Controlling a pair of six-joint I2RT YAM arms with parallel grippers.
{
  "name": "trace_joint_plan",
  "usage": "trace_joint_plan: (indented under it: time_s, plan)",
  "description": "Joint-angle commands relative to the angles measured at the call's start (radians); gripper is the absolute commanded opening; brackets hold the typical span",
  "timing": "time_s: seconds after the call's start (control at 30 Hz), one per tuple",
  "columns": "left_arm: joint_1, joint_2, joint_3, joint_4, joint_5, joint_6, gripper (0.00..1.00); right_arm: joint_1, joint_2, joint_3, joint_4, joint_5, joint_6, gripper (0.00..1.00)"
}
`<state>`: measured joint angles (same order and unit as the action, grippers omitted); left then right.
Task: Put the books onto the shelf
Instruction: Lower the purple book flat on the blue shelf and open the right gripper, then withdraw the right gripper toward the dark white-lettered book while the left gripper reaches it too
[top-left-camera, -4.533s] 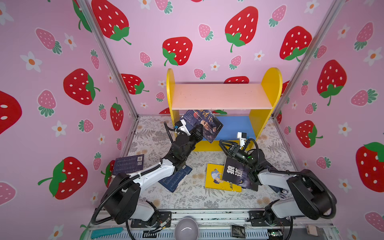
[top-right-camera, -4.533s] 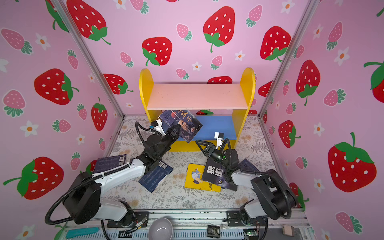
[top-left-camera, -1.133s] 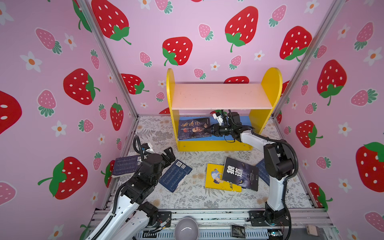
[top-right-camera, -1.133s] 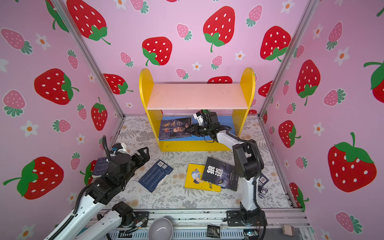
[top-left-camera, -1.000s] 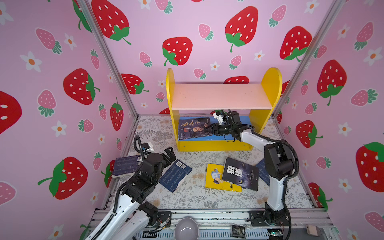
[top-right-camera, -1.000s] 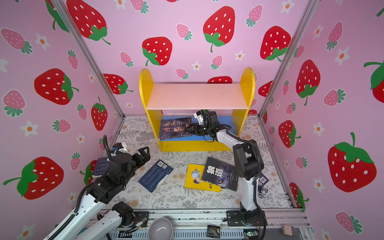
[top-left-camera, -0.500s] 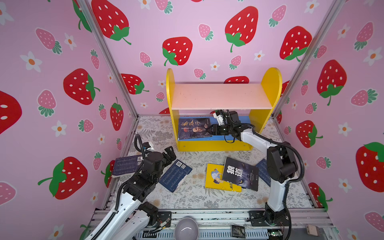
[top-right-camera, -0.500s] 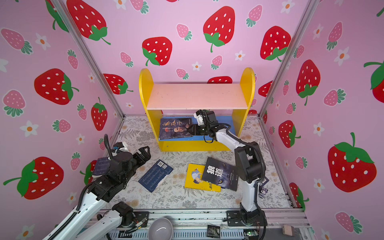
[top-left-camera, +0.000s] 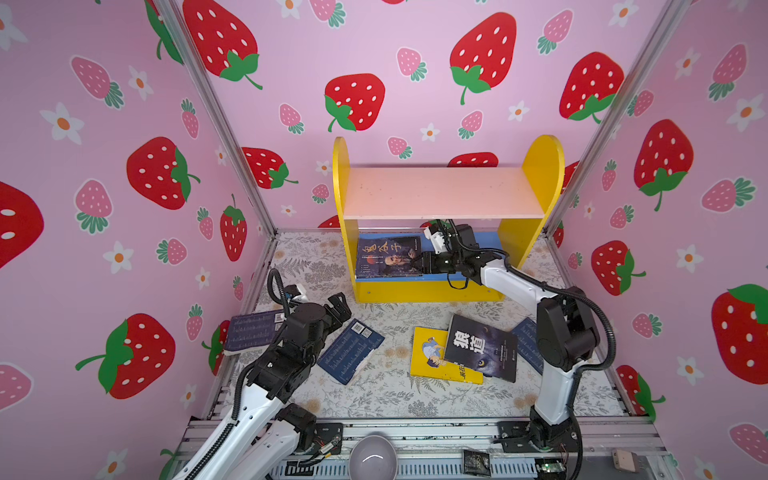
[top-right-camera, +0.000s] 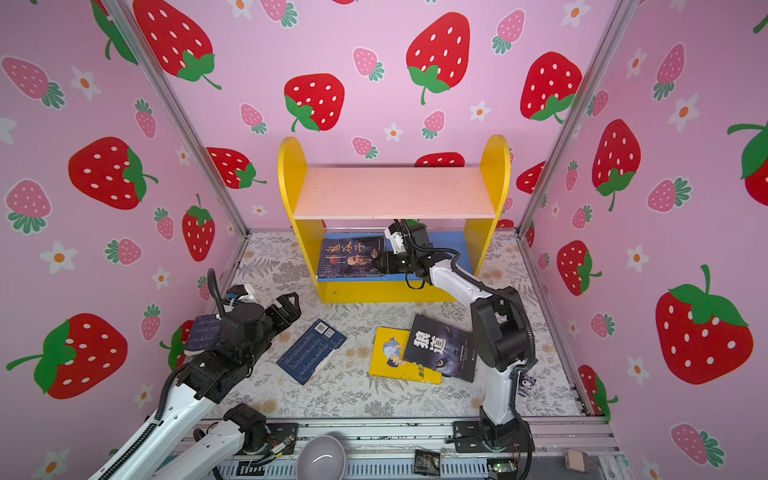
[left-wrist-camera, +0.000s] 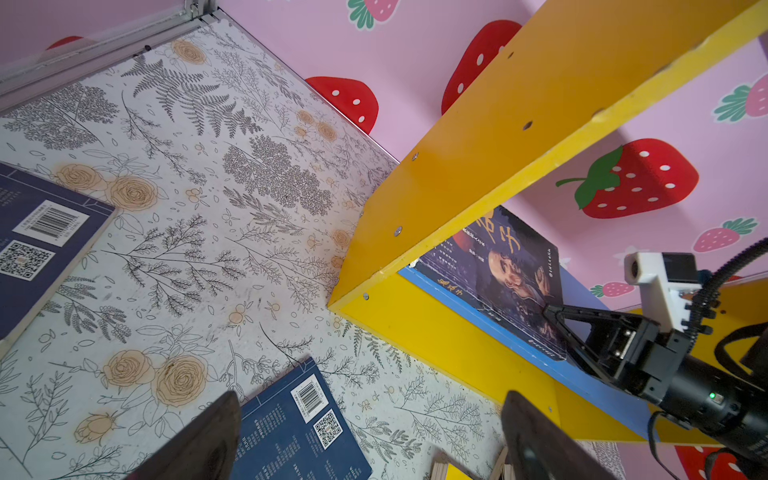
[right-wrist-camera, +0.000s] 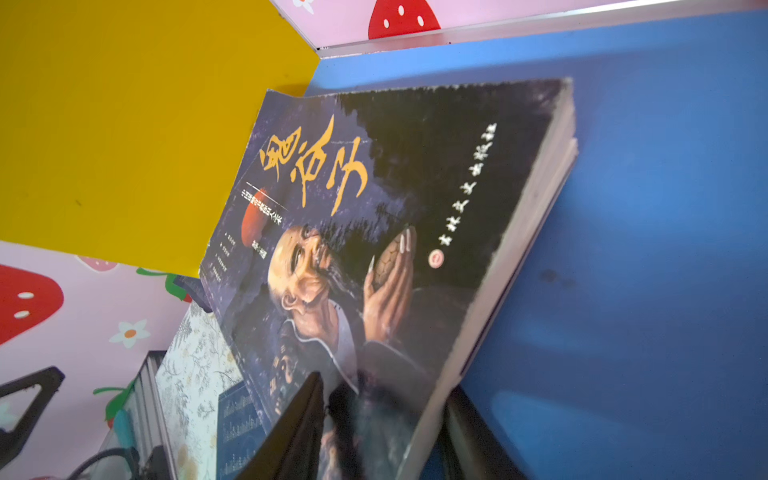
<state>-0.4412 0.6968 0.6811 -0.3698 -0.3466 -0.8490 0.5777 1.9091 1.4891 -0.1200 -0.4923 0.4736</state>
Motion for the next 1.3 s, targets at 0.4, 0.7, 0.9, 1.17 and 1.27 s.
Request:
trace_joint_plan:
  time_s: [0.4,0.7,0.9,1.17,1.27]
  plan:
    - [0.028,0.0,-0.016,-0.004,0.011,-0.018,0.99,0.016,-0.104,-0.024,-0.076,0.145,-0.087,0.59]
    - [0.034,0.022,-0.002,-0.184,0.063,-0.01,0.99,0.033,-0.269,-0.18,-0.006,0.199,-0.109,0.61]
    - [0.036,0.024,-0.068,-0.274,0.176,-0.034,0.99,0.08,-0.501,-0.487,0.093,0.268,-0.044,0.6]
    - [-0.052,0.198,-0.153,0.13,0.558,0.009,0.99,0.078,-0.711,-0.68,-0.071,0.631,0.088,0.69]
    - [-0.172,0.321,-0.072,0.176,0.562,0.09,1.0,0.06,-0.76,-0.731,-0.143,0.719,0.171,0.74]
